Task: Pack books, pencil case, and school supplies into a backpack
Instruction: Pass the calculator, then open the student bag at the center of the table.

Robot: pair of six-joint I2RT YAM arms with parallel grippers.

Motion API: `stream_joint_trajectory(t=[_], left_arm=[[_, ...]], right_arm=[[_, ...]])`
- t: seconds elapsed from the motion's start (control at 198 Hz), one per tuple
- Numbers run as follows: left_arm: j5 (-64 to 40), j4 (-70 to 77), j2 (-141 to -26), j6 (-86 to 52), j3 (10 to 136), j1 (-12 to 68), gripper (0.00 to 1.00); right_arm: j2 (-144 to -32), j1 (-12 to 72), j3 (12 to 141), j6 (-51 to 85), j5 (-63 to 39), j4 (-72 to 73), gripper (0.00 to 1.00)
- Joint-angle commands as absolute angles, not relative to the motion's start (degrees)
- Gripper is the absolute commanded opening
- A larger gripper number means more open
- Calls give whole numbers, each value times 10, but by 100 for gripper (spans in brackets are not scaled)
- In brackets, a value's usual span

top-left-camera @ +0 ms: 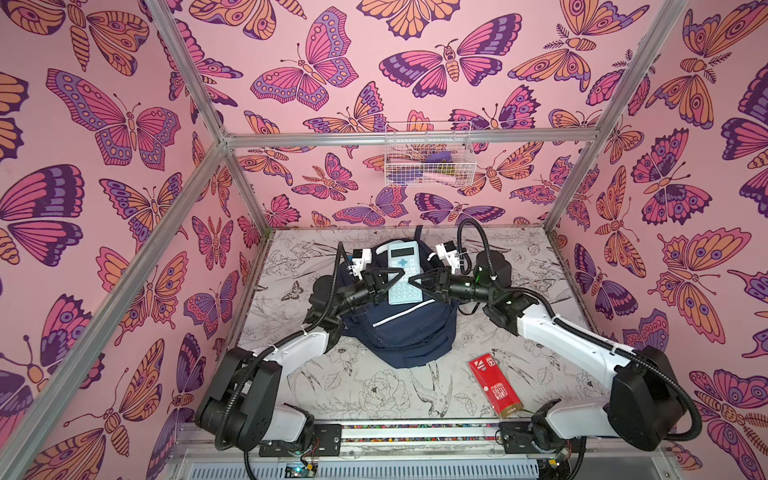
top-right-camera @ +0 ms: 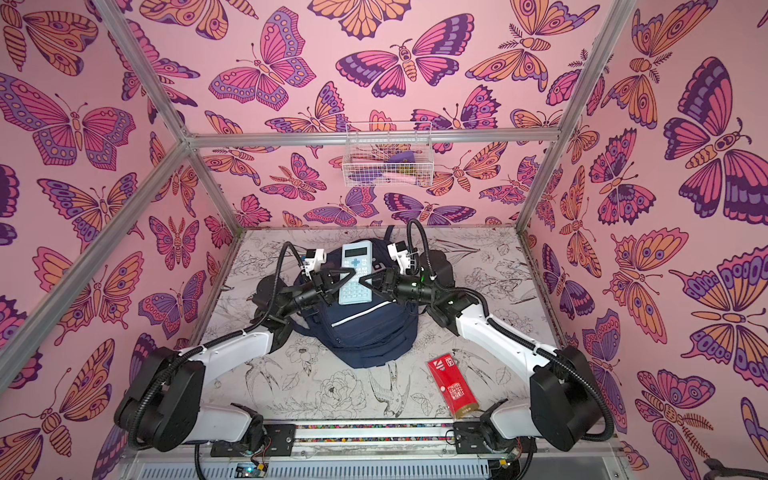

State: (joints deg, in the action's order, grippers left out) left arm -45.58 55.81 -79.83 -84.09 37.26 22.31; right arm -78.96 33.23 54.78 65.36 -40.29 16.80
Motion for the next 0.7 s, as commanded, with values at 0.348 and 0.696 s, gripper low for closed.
stream_joint_trajectory(t=[0.348,0.696], left_arm=[[-35,-318,-795,-218,639,381,86],[88,-370,-990,-100,771,516,81]], right_arm=[[-620,190,561,510,-143,-304,0],[-544,112,505,505,-156,-368,0]])
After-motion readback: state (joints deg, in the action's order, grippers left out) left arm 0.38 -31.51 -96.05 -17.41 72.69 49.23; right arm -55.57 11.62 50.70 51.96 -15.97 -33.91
